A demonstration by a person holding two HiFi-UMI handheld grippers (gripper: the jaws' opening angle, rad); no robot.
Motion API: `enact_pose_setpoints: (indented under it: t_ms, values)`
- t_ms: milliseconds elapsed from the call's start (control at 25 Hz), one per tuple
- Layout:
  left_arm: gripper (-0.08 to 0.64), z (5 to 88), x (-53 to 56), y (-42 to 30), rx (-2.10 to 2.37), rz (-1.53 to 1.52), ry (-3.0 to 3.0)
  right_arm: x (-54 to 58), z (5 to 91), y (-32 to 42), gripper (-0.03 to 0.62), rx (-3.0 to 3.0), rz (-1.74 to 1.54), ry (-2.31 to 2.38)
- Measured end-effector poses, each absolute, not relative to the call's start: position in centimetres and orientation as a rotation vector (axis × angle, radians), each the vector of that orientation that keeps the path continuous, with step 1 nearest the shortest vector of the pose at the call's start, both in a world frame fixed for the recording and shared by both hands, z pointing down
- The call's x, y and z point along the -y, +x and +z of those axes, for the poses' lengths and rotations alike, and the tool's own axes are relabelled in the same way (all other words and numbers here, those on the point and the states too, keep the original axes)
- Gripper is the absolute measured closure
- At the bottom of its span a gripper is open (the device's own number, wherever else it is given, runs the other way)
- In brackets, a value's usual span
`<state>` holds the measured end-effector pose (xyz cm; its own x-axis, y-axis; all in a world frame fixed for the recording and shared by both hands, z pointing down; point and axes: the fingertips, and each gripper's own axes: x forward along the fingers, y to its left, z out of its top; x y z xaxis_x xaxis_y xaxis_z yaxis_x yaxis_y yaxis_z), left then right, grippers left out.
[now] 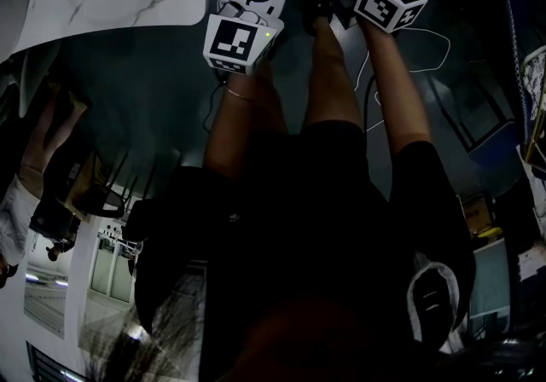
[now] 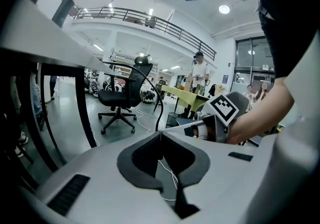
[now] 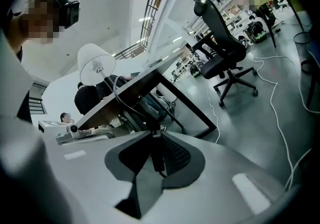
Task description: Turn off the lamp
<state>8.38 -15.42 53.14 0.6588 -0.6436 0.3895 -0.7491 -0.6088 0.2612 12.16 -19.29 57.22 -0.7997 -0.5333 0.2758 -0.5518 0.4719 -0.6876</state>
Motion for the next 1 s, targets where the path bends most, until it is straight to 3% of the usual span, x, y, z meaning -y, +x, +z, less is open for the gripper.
enact_pose_setpoints:
  t_ms: [1000]
  values:
    - [0.546, 53.1, 15.3, 7.5, 1.133, 0.33, 2.448, 18.8, 58.5, 11.7, 0.528, 2.627, 1.201, 1.04]
